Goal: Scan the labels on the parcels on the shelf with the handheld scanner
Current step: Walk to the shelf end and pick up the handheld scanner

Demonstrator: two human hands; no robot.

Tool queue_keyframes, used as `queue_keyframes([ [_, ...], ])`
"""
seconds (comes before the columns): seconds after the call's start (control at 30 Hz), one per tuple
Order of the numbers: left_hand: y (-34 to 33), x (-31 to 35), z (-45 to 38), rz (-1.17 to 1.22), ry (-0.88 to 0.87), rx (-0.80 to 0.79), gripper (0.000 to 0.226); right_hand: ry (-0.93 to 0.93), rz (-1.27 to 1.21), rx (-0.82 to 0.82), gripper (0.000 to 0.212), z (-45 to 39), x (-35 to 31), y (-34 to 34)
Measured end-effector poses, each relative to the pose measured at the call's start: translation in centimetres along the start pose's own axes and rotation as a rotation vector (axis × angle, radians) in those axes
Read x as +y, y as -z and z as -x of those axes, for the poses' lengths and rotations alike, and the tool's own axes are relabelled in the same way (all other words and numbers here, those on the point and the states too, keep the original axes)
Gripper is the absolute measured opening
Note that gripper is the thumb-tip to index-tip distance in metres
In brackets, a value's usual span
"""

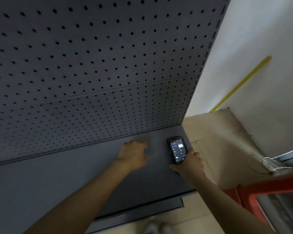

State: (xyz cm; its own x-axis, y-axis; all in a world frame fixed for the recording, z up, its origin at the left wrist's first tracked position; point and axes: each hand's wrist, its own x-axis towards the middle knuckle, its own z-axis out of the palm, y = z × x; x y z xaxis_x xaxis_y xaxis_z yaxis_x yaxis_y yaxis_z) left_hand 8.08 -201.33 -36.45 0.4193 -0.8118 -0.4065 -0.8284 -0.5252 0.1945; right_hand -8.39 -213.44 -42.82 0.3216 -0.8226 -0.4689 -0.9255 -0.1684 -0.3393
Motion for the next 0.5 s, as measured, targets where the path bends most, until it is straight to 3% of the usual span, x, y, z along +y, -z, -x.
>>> queue_keyframes([
  [0.37,-1.1,0.8,0.5,0.065,0.149,0.013,0.054,-0.016,0.035,-0.164,0.104,-3.4,0.7,-0.3],
  [0.5,-1.2,1.2,2.1,0.083,0.202,0.037,0.053,0.010,-0.162,-0.251,0.102,-2.5,0.2,0.4],
])
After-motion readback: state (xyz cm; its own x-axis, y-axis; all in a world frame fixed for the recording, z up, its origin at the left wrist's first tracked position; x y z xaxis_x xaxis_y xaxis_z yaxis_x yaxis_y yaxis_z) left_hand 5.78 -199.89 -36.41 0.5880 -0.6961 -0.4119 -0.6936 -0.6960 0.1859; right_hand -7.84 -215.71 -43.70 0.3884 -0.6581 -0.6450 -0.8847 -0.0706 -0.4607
